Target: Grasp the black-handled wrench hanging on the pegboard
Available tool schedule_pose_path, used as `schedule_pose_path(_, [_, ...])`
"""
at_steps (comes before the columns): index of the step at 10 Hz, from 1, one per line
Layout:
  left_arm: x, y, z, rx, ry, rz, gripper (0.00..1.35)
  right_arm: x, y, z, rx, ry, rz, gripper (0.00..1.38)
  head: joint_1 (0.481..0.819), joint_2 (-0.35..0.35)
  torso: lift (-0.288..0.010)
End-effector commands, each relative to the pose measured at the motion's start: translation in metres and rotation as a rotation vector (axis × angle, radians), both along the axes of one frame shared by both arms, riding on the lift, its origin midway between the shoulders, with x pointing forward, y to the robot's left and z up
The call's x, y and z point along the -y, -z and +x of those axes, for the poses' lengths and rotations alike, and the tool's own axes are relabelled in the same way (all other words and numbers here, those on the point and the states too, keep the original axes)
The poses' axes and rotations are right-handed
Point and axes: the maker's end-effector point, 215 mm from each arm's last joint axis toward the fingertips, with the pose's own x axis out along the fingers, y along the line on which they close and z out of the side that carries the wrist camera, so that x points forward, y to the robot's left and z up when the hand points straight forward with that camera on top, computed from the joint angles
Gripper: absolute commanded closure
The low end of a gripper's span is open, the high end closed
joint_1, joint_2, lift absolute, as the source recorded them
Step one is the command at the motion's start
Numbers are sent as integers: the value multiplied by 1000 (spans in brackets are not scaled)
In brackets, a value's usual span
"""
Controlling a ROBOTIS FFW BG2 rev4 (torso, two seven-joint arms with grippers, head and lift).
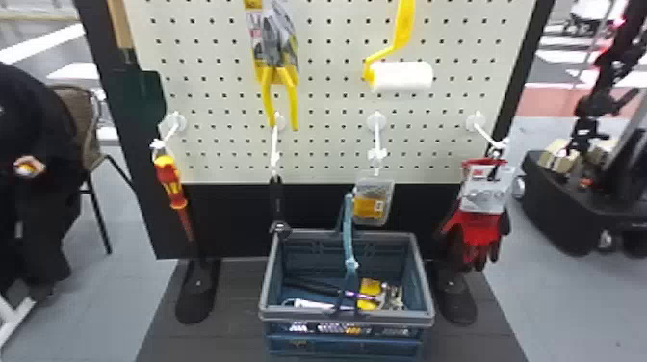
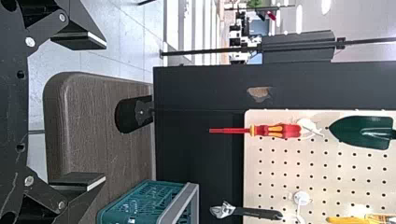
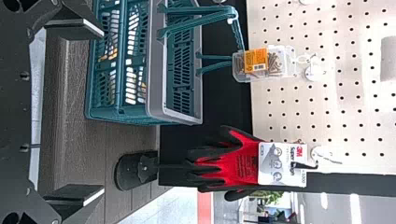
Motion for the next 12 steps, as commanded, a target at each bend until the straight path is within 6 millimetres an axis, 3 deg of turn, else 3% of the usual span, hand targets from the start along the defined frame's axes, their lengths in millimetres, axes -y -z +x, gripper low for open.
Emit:
schedule_pose_path(1, [1, 0, 0, 3, -9, -9, 286, 0, -1, 1, 2, 0, 0, 133, 549, 0, -100])
schedule_pose_path(9, [-1, -2, 1, 6, -13, -7, 286, 0, 0, 2, 2, 0, 0, 133, 549, 0, -100])
schedule_pose_path(12, [15, -7, 24, 29, 13, -24, 286, 0, 3, -1, -7, 0, -1, 133, 549, 0, -100])
